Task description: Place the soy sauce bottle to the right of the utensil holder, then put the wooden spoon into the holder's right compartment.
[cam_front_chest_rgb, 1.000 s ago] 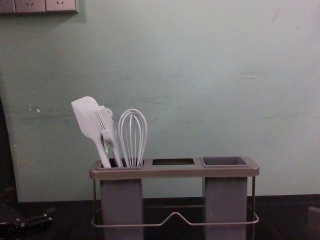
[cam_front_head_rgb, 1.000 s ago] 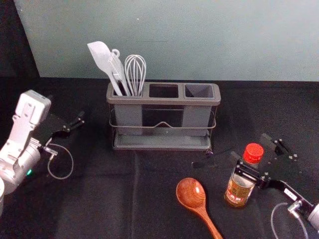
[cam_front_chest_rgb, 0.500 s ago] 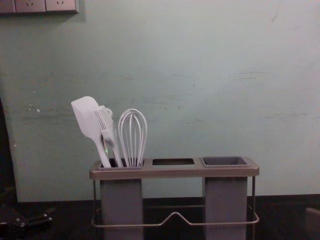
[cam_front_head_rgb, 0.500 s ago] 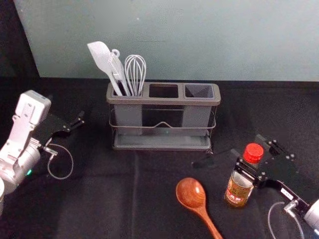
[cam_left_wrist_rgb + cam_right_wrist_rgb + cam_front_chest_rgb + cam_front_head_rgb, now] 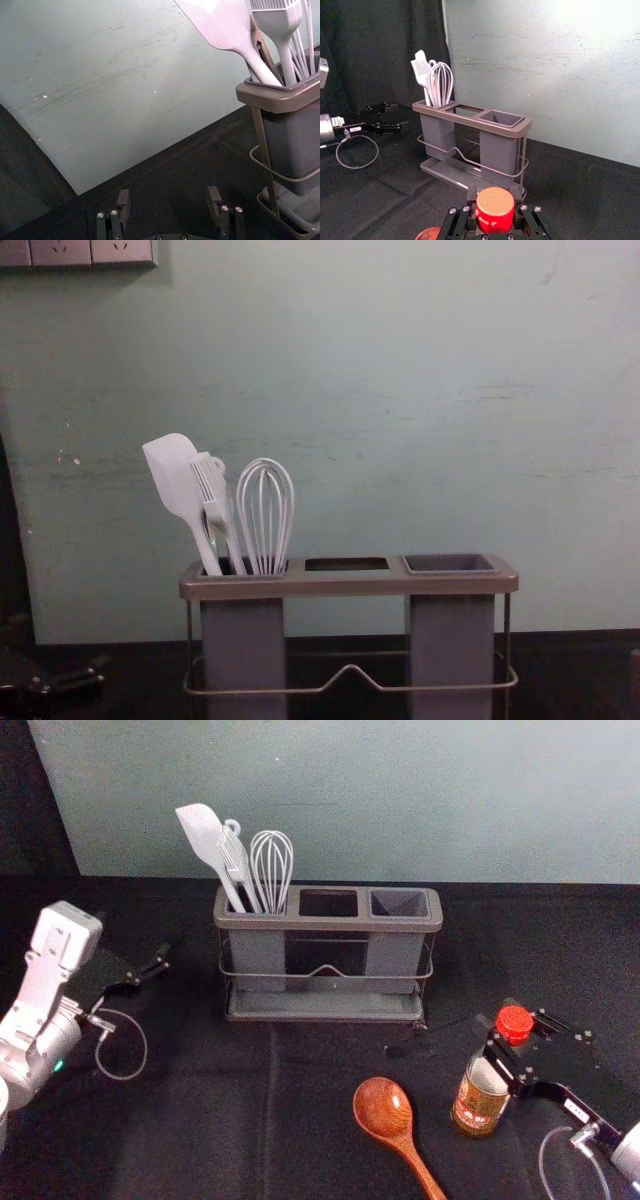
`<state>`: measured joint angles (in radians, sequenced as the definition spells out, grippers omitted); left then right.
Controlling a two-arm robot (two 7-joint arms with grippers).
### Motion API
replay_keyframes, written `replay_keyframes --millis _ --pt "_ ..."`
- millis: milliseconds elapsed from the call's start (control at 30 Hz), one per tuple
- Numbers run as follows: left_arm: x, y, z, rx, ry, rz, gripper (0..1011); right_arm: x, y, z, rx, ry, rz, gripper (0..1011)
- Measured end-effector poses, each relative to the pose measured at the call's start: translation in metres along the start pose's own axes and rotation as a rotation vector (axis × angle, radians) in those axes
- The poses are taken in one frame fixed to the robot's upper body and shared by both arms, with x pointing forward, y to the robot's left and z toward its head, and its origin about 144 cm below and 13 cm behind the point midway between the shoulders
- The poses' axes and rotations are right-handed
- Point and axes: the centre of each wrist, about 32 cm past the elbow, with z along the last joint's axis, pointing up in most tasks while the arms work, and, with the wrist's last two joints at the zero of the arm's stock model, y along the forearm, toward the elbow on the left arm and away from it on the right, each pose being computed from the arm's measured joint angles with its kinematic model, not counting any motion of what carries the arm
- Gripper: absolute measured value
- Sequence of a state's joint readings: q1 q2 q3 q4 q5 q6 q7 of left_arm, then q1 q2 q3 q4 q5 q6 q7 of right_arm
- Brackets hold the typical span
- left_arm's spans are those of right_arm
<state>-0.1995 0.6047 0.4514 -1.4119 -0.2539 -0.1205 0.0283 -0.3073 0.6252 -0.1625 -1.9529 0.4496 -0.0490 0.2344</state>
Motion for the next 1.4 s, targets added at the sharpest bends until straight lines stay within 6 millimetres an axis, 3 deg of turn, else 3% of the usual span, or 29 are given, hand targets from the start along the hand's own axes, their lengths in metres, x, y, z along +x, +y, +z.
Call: replay_keyframes --millis 633,1400 --pt "0.0 0.0 0.0 0.0 0.0 0.0 1005 0.015 0.009 0.012 0.021 -0.03 -0.035 382" --pt "0.0 0.0 0.0 0.0 0.0 0.0 1005 0.049 0.071 0.01 0.03 -0.036 -0.094 382"
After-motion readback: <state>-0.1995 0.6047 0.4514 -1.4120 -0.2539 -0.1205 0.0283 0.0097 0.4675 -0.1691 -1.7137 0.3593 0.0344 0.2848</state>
